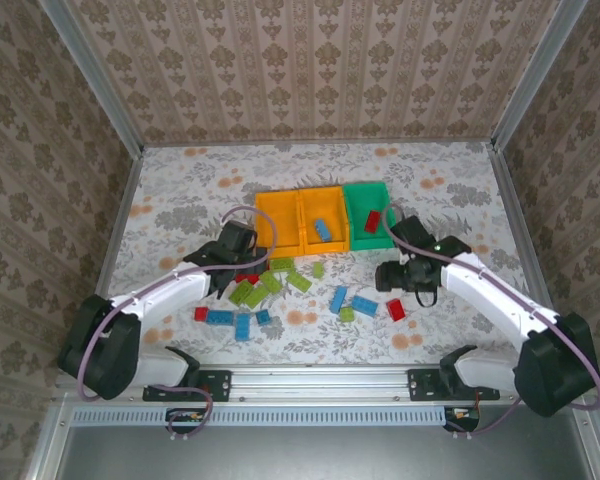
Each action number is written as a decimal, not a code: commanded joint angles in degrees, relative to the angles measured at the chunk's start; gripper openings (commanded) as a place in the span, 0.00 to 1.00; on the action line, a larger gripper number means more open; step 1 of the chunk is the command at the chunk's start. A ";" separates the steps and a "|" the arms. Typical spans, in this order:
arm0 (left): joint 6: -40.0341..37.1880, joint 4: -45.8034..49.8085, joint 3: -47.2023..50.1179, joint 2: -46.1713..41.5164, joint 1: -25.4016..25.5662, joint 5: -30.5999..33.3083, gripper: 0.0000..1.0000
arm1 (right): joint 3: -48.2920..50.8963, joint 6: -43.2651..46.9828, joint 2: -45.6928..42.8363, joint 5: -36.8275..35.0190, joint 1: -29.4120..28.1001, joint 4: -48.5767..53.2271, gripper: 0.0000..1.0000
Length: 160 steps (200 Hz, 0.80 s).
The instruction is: Sort the legos into containers by color
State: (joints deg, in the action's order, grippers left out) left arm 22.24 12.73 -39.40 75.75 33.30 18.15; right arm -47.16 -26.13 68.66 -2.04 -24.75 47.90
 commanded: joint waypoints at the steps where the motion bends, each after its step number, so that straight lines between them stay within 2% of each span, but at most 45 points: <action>1: -1.22 -1.34 -0.88 0.54 0.71 -0.57 1.00 | 2.53 -6.26 -2.89 -4.29 -2.21 6.00 0.80; 43: -1.25 -1.50 -0.35 0.28 0.80 -0.48 1.00 | 4.27 -9.25 -0.74 -5.29 -4.42 5.51 0.80; 160: -1.76 -0.82 -0.33 0.01 0.80 0.04 1.00 | 7.11 -6.92 10.57 -4.37 -6.88 -3.71 0.76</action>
State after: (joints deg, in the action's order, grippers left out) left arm 21.80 11.88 -39.40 76.16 33.74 17.82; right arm -41.69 -33.21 77.12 -5.65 -31.07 46.17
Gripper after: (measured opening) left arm 0.999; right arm 0.768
